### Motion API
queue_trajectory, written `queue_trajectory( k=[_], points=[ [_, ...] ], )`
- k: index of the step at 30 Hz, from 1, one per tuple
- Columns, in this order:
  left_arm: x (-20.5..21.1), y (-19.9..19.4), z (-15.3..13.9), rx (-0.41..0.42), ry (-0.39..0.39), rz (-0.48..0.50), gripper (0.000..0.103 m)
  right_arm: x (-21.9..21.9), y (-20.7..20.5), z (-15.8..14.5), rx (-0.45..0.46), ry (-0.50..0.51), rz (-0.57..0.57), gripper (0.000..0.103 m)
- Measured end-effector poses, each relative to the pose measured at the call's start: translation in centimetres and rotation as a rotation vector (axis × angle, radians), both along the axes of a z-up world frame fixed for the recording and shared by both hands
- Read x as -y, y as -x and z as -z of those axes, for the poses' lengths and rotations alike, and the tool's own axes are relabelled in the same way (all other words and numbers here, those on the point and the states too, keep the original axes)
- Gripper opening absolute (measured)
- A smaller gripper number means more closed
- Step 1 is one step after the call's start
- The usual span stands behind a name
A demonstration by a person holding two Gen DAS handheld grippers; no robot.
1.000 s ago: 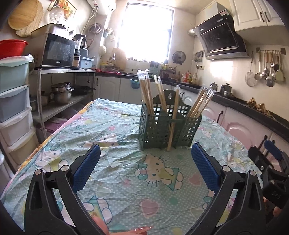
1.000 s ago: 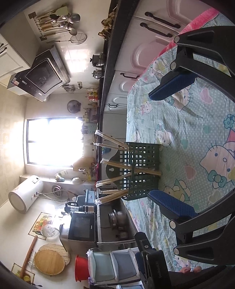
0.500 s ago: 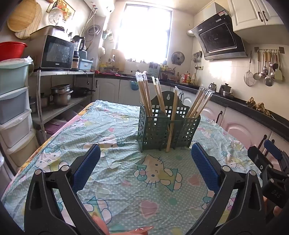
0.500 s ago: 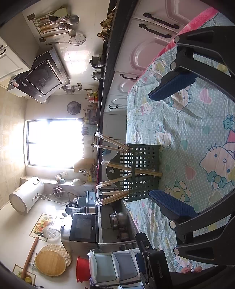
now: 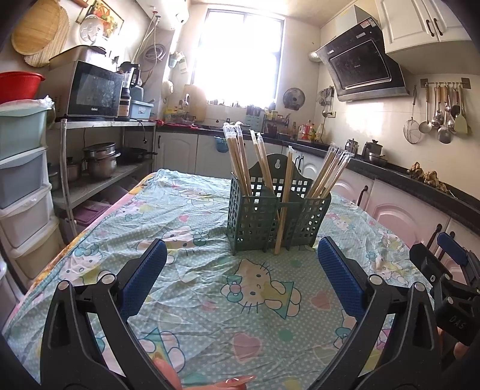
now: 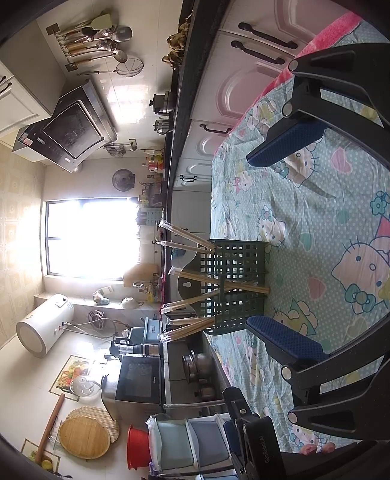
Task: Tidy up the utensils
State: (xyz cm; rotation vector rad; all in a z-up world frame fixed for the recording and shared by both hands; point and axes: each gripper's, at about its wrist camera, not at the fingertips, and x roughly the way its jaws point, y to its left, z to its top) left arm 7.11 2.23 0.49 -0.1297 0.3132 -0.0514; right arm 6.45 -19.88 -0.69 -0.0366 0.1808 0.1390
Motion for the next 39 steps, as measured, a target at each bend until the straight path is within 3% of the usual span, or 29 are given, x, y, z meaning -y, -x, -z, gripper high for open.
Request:
queue_trajectory(
  k=[28, 39],
  points=[
    [0.1, -0.2, -0.1, -0.008, 0.008, 0.011, 0.093, 0.0, 0.2, -0.1, -0.003, -0.001, 0.000, 0.097],
    [-1.4, -1.3, 0.1, -0.078, 0.017, -0.054, 0.093, 0.8, -0.2, -0.6, -0.018, -0.009, 0.025, 0.097]
  ],
)
